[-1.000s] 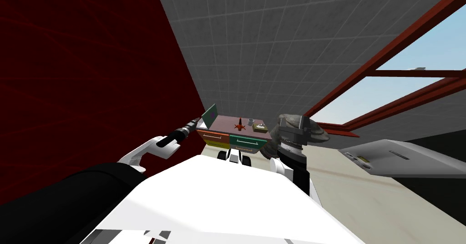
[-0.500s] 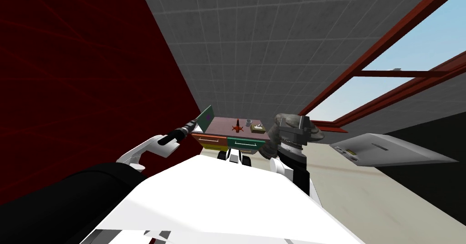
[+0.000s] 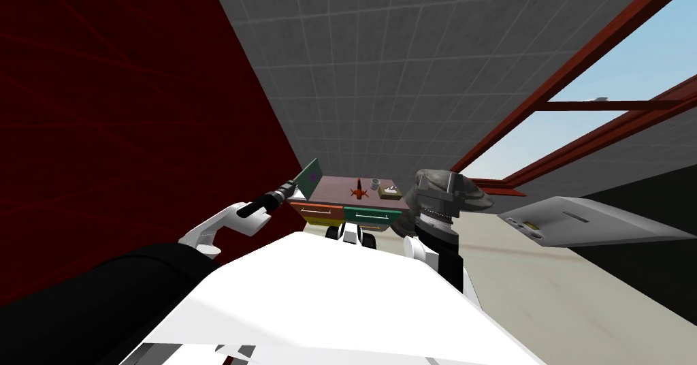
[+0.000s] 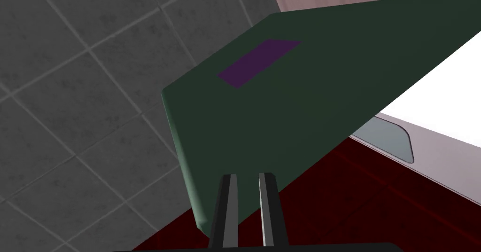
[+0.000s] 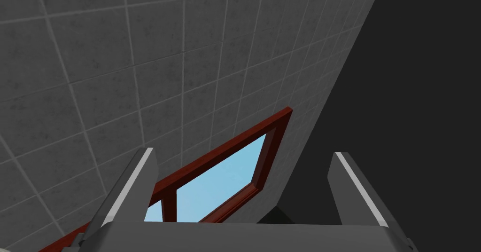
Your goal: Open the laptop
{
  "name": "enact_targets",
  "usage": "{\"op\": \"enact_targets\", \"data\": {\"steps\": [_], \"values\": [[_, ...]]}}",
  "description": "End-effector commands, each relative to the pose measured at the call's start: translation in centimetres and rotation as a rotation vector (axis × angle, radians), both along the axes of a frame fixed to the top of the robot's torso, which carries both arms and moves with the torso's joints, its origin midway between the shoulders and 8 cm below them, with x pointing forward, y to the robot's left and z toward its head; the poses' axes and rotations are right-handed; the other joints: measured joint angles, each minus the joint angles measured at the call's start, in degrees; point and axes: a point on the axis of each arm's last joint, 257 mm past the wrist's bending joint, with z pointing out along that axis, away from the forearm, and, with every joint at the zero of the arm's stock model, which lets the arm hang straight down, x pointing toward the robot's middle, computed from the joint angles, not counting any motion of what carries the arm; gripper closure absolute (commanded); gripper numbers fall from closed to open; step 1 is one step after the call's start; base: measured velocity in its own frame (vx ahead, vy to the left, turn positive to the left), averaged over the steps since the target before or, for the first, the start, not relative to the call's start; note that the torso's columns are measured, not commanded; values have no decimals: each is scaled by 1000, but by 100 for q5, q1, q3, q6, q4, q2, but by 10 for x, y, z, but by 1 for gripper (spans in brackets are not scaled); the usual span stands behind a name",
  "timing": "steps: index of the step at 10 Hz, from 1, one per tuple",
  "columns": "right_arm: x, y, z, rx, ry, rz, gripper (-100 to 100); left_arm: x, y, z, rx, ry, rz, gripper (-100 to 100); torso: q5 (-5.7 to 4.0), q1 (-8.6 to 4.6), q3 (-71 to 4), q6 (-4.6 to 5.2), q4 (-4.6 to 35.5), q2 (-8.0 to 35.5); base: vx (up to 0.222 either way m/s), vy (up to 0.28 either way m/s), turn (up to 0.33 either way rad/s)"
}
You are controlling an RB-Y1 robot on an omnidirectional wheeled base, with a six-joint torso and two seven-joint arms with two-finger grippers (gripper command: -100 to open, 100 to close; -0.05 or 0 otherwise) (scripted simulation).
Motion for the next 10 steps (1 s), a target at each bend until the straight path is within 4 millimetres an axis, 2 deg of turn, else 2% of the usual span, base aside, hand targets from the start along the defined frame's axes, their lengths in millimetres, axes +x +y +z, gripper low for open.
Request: {"op": "enact_targets", "data": {"steps": [1, 5, 6, 7, 8, 10], "values": [[0, 0, 0, 0, 0, 0, 0, -3, -13, -6, -105, 0, 10, 100, 1, -7, -6, -9, -7, -10, -20, 165, -16], [0, 0, 0, 0, 0, 0, 0, -3, -39, -8, -262, -11, 12, 100, -16, -50, -8, 11, -3, -11, -5, 143, 5], [0, 0, 0, 0, 0, 0, 0, -2, -36, -6, -235, -12, 8, 100, -23, -56, -6, 15, 3, -5, -7, 77, -4], [0, 0, 0, 0, 0, 0, 0, -2, -48, -7, -254, -10, -15, -100, -34, -93, -5, 17, 6, -3, -125, -18, -44], [0, 0, 0, 1, 0, 0, 0, -2, -52, -7, -258, -9, -24, -100, -45, -123, 15, 17, 16, 35, -196, -67, -61], [0, 0, 0, 1, -1, 0, 0, -3, -76, -5, -288, -6, -77, -100, -40, -102, 20, 16, 19, 36, -191, -85, -90]]}}
